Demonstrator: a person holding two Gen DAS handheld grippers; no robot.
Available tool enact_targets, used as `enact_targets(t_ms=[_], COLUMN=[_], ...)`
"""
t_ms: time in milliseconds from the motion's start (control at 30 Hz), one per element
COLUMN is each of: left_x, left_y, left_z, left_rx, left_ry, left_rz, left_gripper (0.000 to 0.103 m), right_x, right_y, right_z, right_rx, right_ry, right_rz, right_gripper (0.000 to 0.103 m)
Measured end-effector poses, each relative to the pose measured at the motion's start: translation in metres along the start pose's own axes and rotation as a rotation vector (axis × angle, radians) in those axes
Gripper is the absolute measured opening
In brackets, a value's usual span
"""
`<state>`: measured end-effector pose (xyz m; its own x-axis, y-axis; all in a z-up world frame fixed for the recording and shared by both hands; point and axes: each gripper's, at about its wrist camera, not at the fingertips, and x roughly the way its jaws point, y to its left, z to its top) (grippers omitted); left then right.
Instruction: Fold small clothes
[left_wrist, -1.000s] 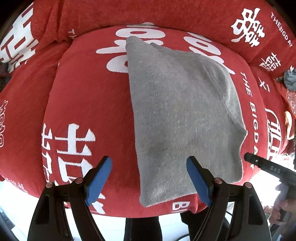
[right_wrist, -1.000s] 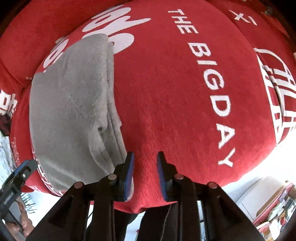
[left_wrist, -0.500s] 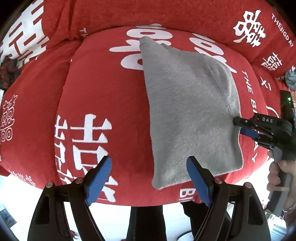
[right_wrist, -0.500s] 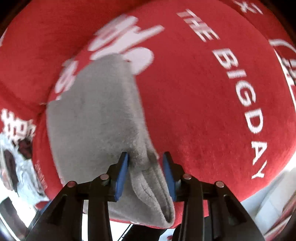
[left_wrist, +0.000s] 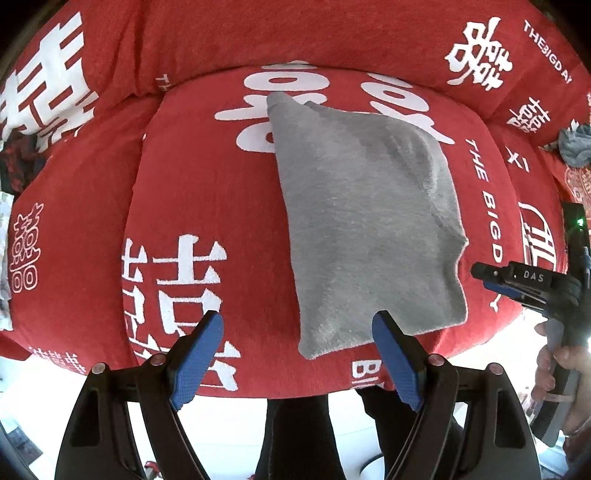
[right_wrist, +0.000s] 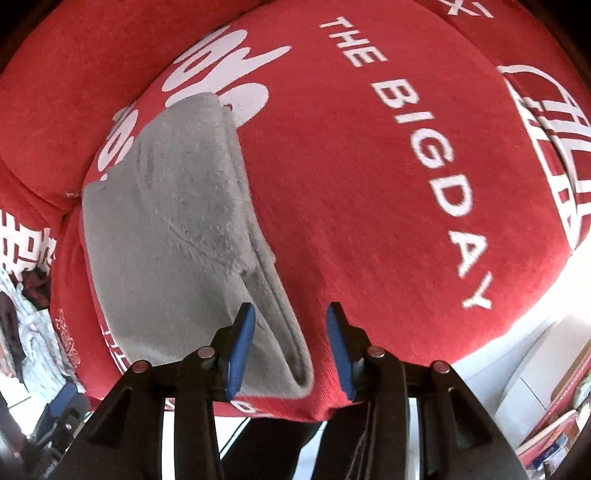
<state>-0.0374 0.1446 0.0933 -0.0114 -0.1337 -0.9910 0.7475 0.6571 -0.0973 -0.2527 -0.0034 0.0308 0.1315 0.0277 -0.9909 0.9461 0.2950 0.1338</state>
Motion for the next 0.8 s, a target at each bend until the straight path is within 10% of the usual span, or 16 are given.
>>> enact_targets(t_ms=[567,800], left_x=[-0.038,-0.041], left_y=[-0.019,-0.014], left_z=[-0.002,0.007], left_rx=[0.023,-0.005], left_ry=[-0.020,-0.025], left_rz=[-0.040,-0.003], left_gripper=[0.095,0.103], right_x=[-0.067,-0.082], right_y=[0.070,0.102], right_z=[-0.035,-0.041], right_rx=[-0.221,-0.312], right_ry=[-0.040,-0.068], right_rz=[-0.031,-0.045], right_gripper=[0.047,0.067])
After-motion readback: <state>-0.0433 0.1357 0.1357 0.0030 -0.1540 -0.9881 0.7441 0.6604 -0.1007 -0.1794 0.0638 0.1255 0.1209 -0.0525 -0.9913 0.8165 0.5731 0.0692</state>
